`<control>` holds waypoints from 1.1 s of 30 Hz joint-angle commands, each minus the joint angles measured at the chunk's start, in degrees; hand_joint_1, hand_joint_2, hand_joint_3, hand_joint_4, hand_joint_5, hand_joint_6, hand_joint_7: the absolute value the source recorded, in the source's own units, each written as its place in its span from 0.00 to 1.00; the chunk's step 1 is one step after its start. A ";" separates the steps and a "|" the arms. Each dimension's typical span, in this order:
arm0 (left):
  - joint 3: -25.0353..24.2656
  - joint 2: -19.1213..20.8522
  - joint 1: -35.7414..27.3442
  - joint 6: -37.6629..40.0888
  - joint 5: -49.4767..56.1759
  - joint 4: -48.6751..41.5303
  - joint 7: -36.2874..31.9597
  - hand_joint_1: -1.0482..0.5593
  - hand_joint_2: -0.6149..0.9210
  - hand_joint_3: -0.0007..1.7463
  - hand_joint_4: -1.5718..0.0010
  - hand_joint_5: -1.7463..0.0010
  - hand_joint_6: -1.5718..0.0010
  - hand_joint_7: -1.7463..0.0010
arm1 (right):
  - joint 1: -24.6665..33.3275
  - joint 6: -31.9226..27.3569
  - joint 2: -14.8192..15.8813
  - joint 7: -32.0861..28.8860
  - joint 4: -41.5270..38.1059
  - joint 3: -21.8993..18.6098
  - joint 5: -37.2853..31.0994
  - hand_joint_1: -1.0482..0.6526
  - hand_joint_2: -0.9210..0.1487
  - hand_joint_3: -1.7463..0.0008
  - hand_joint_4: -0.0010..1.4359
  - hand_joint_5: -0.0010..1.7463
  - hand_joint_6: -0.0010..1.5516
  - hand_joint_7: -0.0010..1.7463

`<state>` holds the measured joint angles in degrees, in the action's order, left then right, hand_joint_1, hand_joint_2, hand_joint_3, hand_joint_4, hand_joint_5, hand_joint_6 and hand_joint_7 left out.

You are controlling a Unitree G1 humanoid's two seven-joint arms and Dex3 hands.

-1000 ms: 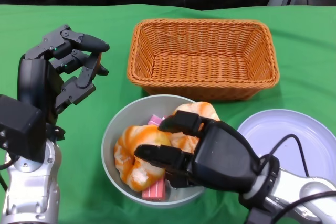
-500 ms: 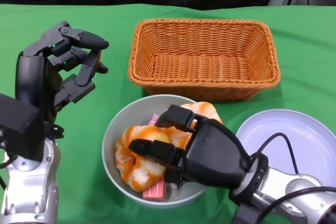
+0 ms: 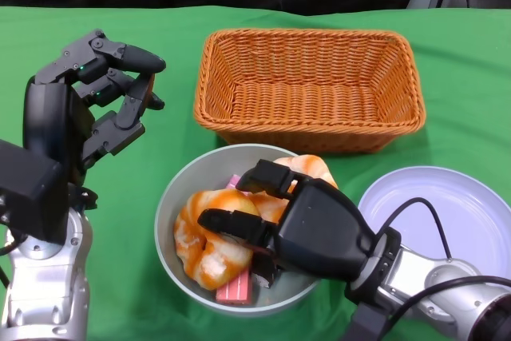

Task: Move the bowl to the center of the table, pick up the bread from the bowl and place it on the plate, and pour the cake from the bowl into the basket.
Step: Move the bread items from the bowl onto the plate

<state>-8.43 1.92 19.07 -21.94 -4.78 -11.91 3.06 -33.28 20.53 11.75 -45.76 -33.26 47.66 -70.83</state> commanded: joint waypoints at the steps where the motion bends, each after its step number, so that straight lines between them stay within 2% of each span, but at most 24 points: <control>1: -0.33 0.76 -0.56 0.23 0.08 0.91 -0.62 0.58 0.91 0.35 0.50 0.19 0.46 0.40 | -0.93 -0.76 0.02 0.21 -1.39 1.02 -0.50 0.19 0.09 1.00 0.40 0.28 0.50 0.00; 3: -0.22 0.82 -0.52 0.00 -0.12 0.84 -0.23 0.58 0.91 0.35 0.50 0.19 0.47 0.39 | -1.15 -1.64 0.00 0.54 -1.89 2.02 -1.20 0.20 0.08 1.00 0.41 0.27 0.50 0.00; 7: -0.14 0.82 -0.58 0.04 0.11 0.82 -0.38 0.59 0.91 0.36 0.49 0.20 0.47 0.39 | -1.37 -1.58 -0.17 0.75 -2.59 3.09 -0.69 0.37 0.10 1.00 0.46 0.25 0.53 0.01; 9: -0.12 0.79 -0.57 -0.02 0.05 0.70 -0.35 0.59 0.91 0.36 0.49 0.20 0.47 0.40 | -1.58 -1.20 -0.04 1.14 -2.67 3.46 -0.23 0.41 0.09 1.00 0.50 0.23 0.54 0.01; 12: -0.04 0.80 -0.60 -0.19 -0.17 0.53 -0.06 0.60 0.91 0.37 0.49 0.21 0.47 0.40 | -1.76 -0.46 0.34 2.36 -2.52 3.90 0.30 0.41 0.09 1.00 0.52 0.22 0.55 0.00; 18: 0.08 0.74 -0.58 -0.50 -0.49 0.37 0.05 0.58 0.90 0.36 0.50 0.20 0.47 0.41 | -2.00 2.80 0.30 1.87 -3.53 3.87 2.03 0.39 0.04 0.99 0.57 0.23 0.65 0.04; 22: 0.16 0.72 -0.58 -0.45 -0.39 0.39 -0.10 0.58 0.91 0.36 0.50 0.20 0.47 0.41 | -2.40 5.33 0.20 1.09 -4.53 3.83 3.52 0.38 0.04 0.99 0.62 0.27 0.70 0.05; 23: 0.18 0.69 -0.57 -0.55 -0.13 0.41 -0.38 0.58 0.91 0.36 0.50 0.20 0.47 0.41 | -2.42 5.63 0.15 0.94 -4.65 3.82 3.73 0.38 0.03 1.00 0.62 0.29 0.71 0.05; 24: 0.18 0.65 -0.55 -0.64 0.07 0.40 -0.62 0.58 0.91 0.36 0.50 0.19 0.47 0.40 | -2.43 5.80 0.10 0.70 -4.76 3.82 3.81 0.38 0.03 1.00 0.60 0.38 0.73 0.04; 28: 0.06 0.51 -0.46 -0.50 -0.26 0.45 -0.62 0.58 0.90 0.37 0.50 0.19 0.46 0.40 | -2.38 6.30 -0.46 -1.42 -5.58 3.87 3.95 0.40 0.03 1.00 0.57 0.59 0.77 0.02; 33: 0.11 0.58 -0.61 -0.68 0.34 0.47 -0.95 0.59 0.90 0.38 0.50 0.19 0.46 0.39 | -2.85 6.81 -1.50 -4.50 -7.44 3.78 4.22 0.41 0.03 1.00 0.51 0.70 0.77 0.02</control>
<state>-7.85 1.92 19.06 -22.01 -4.70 -11.85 2.96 -36.14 26.27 10.00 -50.26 -39.16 50.65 -66.29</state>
